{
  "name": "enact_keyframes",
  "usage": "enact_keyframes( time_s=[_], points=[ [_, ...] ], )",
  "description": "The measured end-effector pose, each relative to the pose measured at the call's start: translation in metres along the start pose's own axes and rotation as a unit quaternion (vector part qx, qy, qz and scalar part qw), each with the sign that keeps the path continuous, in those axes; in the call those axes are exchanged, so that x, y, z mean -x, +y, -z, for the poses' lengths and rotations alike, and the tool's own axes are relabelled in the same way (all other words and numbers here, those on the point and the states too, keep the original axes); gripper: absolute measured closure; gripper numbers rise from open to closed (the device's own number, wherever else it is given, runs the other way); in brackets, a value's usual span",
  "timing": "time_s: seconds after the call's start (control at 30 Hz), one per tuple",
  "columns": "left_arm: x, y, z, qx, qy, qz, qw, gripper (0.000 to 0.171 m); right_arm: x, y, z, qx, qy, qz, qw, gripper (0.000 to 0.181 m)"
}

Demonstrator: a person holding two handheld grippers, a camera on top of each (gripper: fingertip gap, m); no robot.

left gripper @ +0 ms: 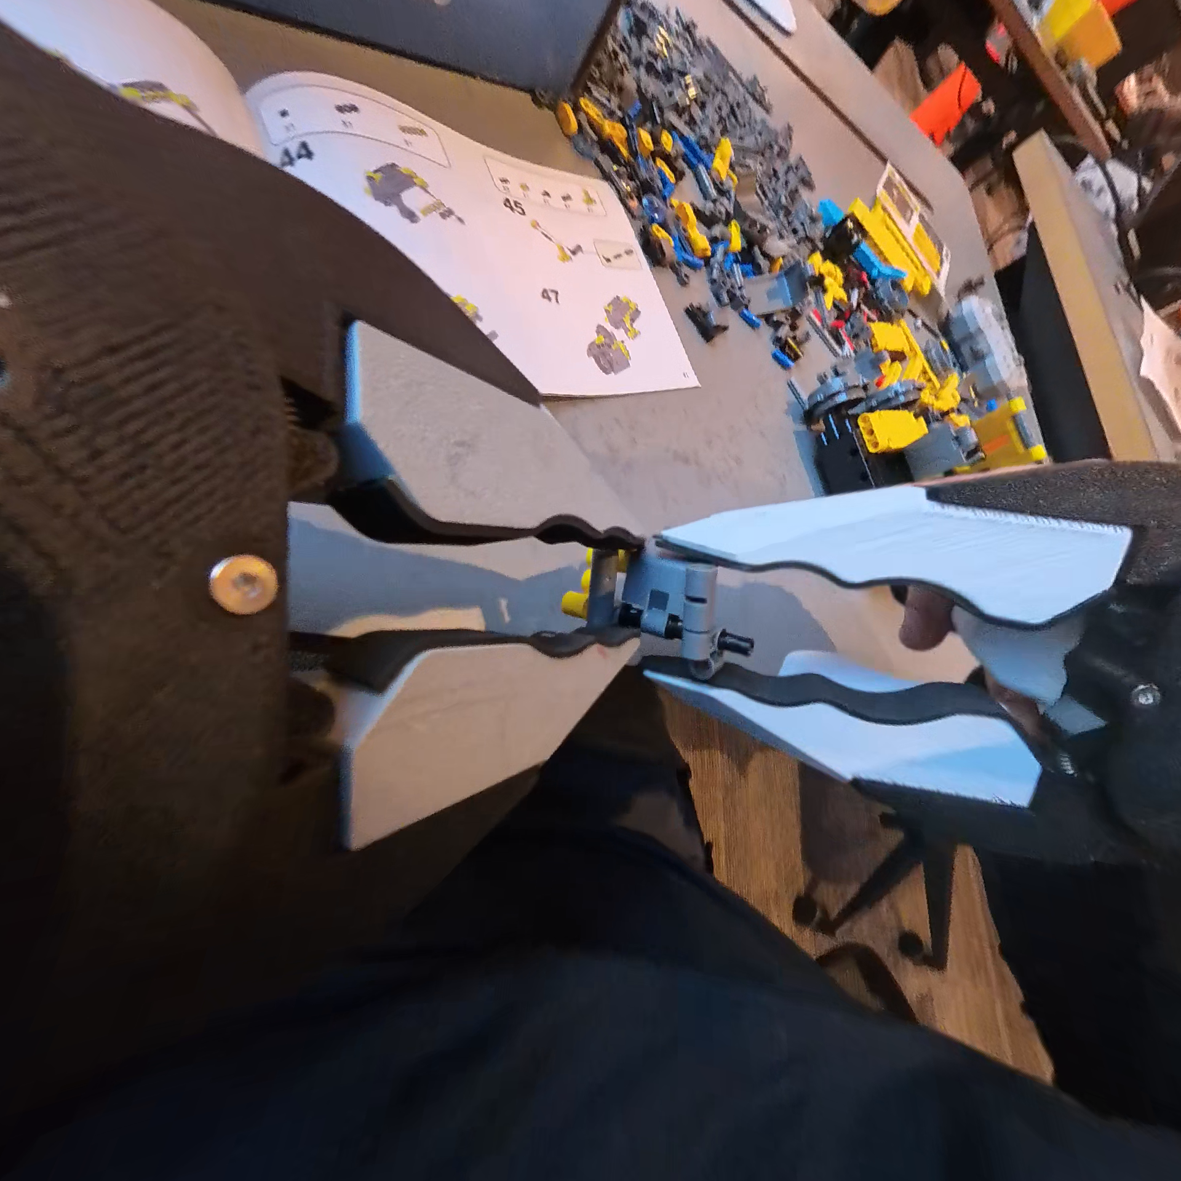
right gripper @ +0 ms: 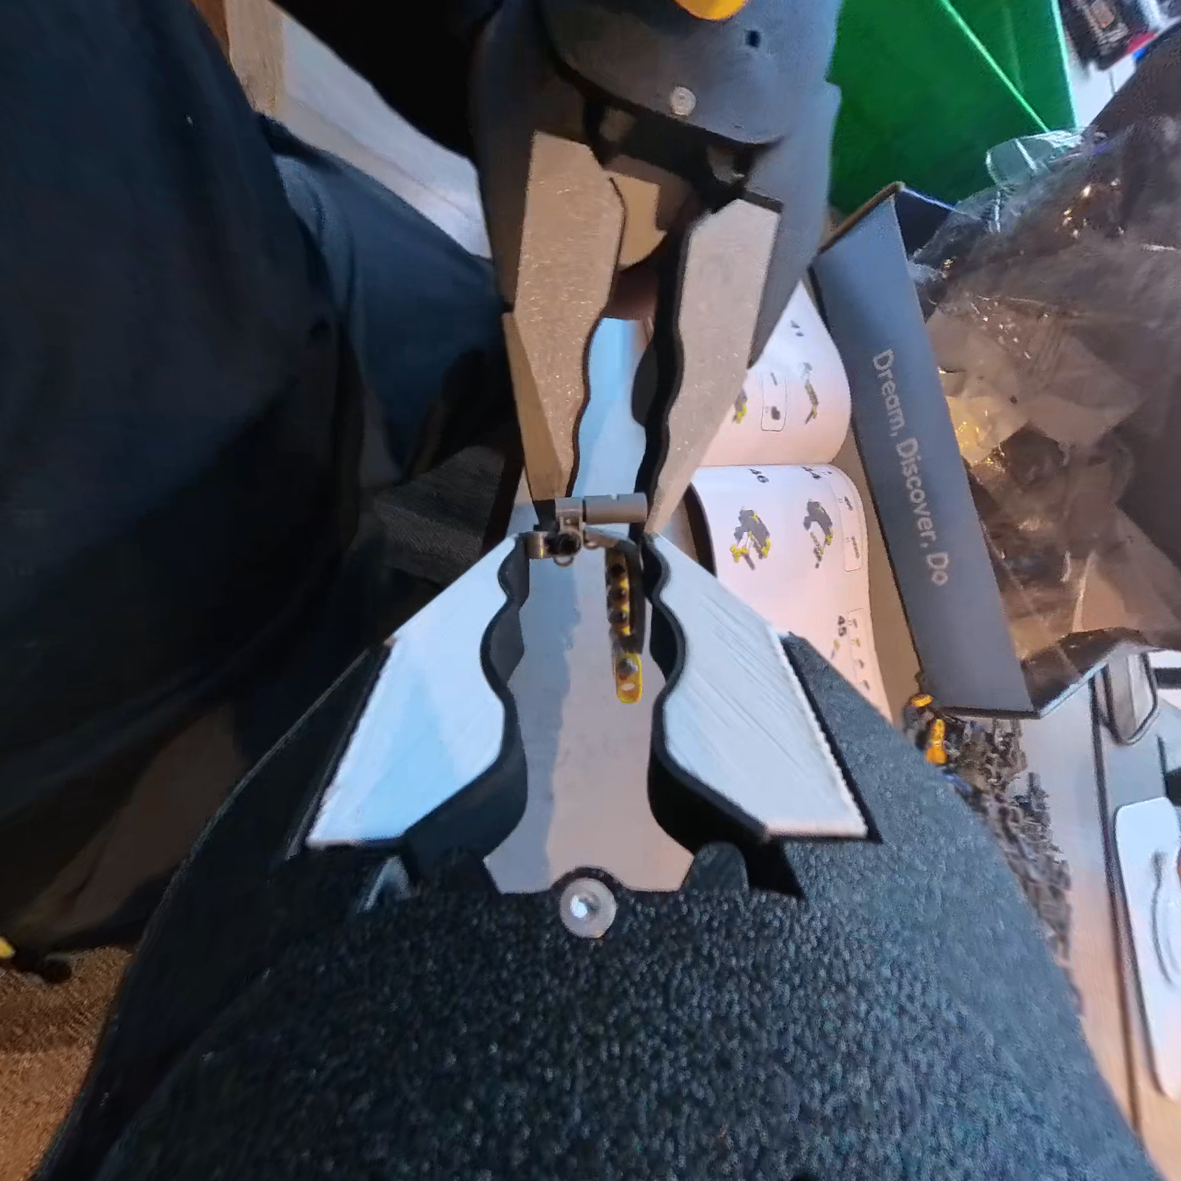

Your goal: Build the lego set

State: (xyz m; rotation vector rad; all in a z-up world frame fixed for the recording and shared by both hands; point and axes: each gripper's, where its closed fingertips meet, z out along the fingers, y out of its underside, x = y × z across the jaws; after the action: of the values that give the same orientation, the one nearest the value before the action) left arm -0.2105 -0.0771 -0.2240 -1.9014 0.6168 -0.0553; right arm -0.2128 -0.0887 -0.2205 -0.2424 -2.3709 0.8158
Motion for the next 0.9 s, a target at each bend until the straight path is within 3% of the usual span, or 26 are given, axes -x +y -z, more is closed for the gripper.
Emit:
enact_keyframes(
  time_s=[0.17, 0.3, 0.5, 0.63, 0.83, 0.9],
  points=[
    [-0.001, 0.008, -0.001, 0.022, -0.056, -0.026, 0.998, 0.149, 0.003, 0.003, -0.007, -0.011, 0.01, -0.023, 1.0, 0.142],
    [0.013, 0.015, 0.004, 0.035, -0.114, -0.03, 0.992, 0.149, -0.004, 0.004, -0.004, -0.021, 0.019, -0.048, 0.998, 0.125],
    [0.044, 0.029, 0.007, 0.111, -0.227, -0.098, 0.963, 0.149, -0.027, 0.018, 0.0, -0.046, 0.042, -0.146, 0.987, 0.126],
    [0.046, 0.039, -0.008, 0.163, -0.234, -0.161, 0.945, 0.149, -0.027, 0.04, -0.011, -0.012, 0.016, -0.235, 0.972, 0.116],
    [0.044, 0.04, -0.019, 0.175, -0.231, -0.194, 0.937, 0.149, -0.036, 0.054, -0.011, -0.003, 0.027, -0.311, 0.95, 0.11],
    [0.041, 0.039, -0.023, 0.17, -0.213, -0.183, 0.945, 0.145, -0.036, 0.057, -0.013, -0.002, 0.019, -0.338, 0.941, 0.11]
  ],
)
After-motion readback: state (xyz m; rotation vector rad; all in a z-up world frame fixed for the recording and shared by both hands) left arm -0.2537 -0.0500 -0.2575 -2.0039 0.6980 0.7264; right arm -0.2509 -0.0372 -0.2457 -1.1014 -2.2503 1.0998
